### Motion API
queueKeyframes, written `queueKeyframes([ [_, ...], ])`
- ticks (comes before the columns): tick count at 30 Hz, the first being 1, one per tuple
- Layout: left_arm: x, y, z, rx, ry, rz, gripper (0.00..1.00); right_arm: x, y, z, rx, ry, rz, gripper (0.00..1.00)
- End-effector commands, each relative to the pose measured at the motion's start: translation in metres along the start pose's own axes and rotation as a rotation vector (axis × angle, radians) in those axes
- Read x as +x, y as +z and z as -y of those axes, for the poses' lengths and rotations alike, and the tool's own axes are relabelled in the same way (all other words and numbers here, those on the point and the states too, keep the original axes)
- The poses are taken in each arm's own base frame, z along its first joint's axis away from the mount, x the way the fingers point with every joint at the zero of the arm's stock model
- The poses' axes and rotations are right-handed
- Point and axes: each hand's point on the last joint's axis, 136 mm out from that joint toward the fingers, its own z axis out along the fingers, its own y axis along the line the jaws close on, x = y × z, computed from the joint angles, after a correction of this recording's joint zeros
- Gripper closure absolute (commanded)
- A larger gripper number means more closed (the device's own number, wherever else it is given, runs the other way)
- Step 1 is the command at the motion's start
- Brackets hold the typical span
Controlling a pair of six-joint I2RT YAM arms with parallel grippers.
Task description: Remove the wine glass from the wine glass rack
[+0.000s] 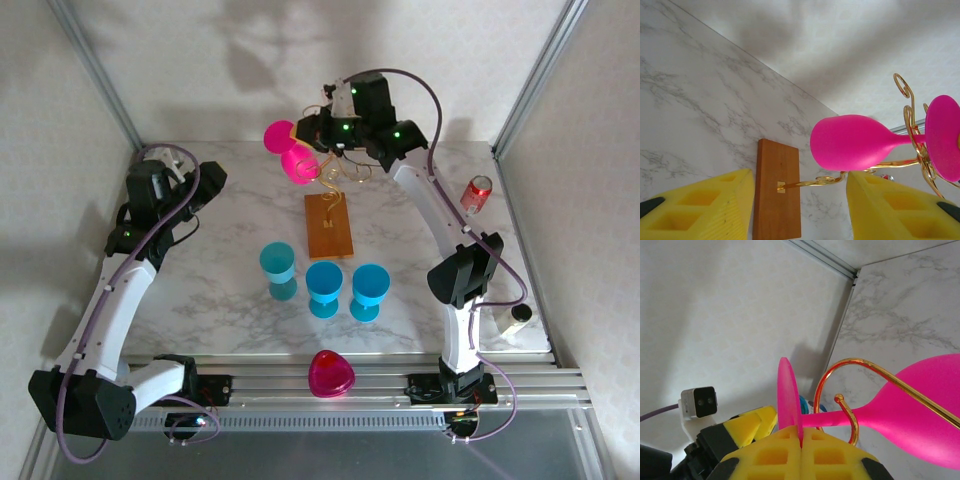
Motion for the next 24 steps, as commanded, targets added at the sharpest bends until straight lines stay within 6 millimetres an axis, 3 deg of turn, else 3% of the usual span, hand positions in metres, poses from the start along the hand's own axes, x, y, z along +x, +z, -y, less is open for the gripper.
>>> queueKeyframes([
  [1,-0.005,-0.005,0.007,0.033,0.012,0.016,0.49,-0.009,-0.004,-0.015,-0.052,-0.02,0.017,1.0],
  [24,-0.004,-0.006,0.004,0.023,0.008,0.018,0.49,-0.017,0.01,-0.008,-0.063,-0.004,0.009,1.0],
])
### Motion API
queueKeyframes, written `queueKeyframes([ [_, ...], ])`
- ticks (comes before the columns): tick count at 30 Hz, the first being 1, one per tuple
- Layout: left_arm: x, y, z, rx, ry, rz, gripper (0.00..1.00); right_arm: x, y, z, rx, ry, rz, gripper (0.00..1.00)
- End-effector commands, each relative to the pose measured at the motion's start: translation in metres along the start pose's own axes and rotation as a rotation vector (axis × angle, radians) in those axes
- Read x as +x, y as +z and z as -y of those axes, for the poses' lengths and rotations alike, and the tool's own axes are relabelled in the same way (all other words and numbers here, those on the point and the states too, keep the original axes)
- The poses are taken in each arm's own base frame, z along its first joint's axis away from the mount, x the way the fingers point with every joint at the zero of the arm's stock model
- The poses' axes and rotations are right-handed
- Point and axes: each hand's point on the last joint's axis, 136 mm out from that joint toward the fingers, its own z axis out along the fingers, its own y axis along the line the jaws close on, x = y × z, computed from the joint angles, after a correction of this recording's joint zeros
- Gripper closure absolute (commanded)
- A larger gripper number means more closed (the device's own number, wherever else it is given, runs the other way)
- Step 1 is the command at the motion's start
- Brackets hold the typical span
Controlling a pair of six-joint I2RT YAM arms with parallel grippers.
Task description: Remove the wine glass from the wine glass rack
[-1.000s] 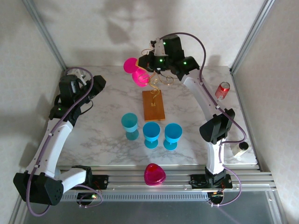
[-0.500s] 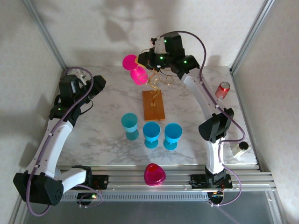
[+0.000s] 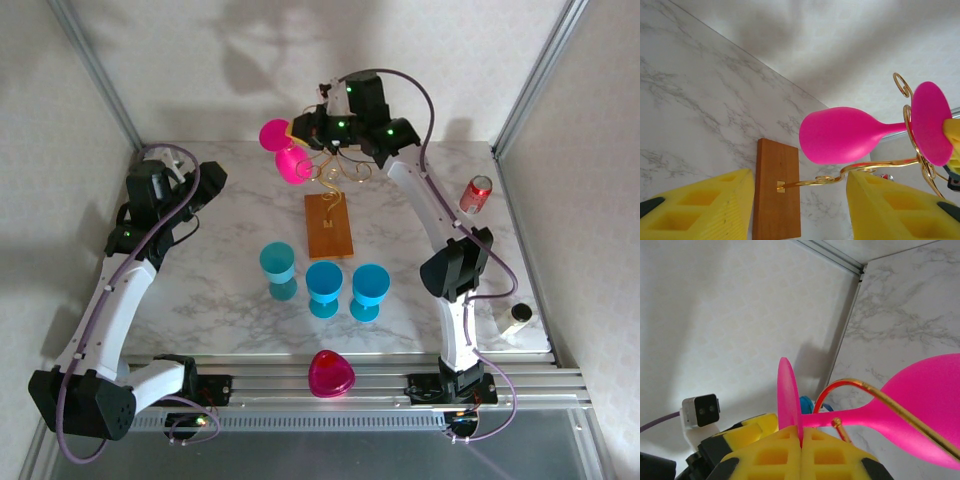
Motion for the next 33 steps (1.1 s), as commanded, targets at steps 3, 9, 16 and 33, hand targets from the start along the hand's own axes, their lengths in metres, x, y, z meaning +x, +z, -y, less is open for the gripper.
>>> queueKeyframes([
  [3,-0.006,-0.008,0.005,0.023,0.011,0.026,0.49,-0.014,-0.007,-0.015,-0.029,-0.046,0.044,1.0],
  [9,-0.006,-0.007,0.005,0.02,0.014,0.025,0.49,-0.019,-0.01,-0.013,-0.014,-0.053,0.071,1.0],
  [16,-0.008,-0.007,0.006,0.022,0.015,0.028,0.49,-0.025,-0.014,-0.013,-0.007,-0.056,0.096,1.0],
  [33,-0.007,-0.004,0.002,0.014,0.015,0.021,0.49,-0.03,-0.036,-0.012,0.006,-0.056,0.141,1.0],
])
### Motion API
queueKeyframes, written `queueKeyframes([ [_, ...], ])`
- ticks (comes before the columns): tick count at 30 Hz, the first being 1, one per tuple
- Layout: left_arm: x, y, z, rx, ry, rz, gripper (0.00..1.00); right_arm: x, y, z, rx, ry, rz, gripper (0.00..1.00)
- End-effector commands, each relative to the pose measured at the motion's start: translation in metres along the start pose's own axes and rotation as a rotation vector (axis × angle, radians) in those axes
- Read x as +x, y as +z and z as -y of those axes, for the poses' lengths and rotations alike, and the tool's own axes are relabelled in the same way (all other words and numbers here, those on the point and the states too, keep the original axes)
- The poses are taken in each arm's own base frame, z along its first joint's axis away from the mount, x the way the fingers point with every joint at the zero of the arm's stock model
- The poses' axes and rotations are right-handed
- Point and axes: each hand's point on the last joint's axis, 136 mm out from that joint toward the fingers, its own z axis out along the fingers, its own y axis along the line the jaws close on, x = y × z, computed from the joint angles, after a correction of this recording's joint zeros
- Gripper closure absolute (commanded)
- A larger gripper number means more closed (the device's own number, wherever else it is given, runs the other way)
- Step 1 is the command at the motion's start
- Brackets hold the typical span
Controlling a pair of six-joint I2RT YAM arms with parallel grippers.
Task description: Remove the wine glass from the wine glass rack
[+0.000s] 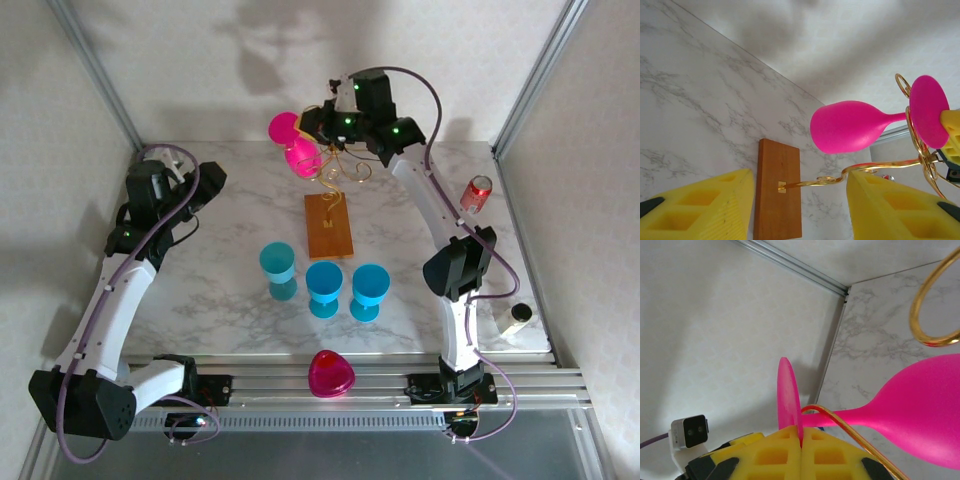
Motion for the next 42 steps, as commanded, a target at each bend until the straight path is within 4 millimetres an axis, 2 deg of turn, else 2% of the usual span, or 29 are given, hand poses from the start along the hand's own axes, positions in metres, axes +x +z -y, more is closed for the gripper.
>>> queueKeyframes([
  [1,-0.007,-0.004,0.004,0.016,0.019,0.022,0.49,-0.012,-0.026,-0.028,-0.039,-0.054,0.067,1.0],
  [19,-0.005,-0.004,0.003,0.013,0.02,0.016,0.49,-0.001,-0.052,-0.039,-0.045,-0.065,0.086,1.0],
  [42,-0.001,-0.005,0.0,0.01,0.016,0.011,0.49,0.015,-0.056,-0.046,-0.109,-0.019,0.038,1.0],
])
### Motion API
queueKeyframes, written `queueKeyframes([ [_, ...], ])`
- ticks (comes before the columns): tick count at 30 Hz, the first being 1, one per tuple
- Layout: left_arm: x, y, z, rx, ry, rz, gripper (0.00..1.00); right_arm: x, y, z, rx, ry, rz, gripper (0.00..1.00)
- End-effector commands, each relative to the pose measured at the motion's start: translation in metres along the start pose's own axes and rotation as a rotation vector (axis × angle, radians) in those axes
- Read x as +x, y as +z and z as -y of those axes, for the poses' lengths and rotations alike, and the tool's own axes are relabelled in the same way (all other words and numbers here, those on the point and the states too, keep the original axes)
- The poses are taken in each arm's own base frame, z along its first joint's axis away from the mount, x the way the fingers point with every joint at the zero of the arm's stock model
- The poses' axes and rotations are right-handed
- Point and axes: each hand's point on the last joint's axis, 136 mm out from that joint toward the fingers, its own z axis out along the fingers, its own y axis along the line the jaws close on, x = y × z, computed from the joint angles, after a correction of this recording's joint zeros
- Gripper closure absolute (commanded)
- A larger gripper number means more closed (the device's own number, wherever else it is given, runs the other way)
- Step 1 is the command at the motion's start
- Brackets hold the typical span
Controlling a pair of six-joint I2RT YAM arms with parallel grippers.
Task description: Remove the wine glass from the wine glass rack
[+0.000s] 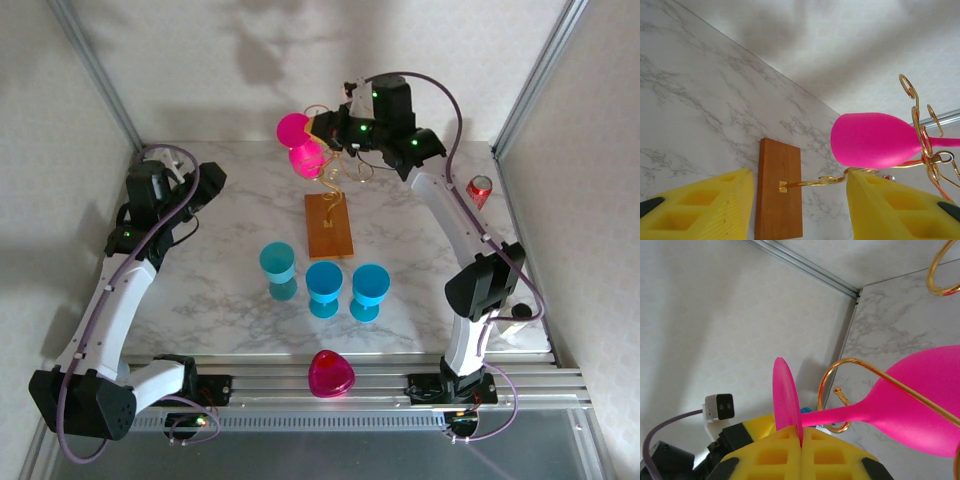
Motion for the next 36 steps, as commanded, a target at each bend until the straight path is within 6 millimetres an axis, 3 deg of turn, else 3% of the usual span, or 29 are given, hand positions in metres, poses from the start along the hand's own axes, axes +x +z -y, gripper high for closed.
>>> queueKeyframes([
  [1,-0.002,-0.006,0.001,0.013,0.015,0.014,0.49,0.0,-0.013,-0.022,-0.061,-0.012,0.004,1.0],
  [19,-0.001,-0.01,0.0,0.008,0.02,0.022,0.49,0.012,-0.003,-0.015,-0.062,0.023,-0.023,1.0],
  [36,0.001,-0.014,-0.001,0.01,0.018,0.025,0.49,0.021,-0.017,-0.021,-0.068,0.032,-0.004,1.0],
])
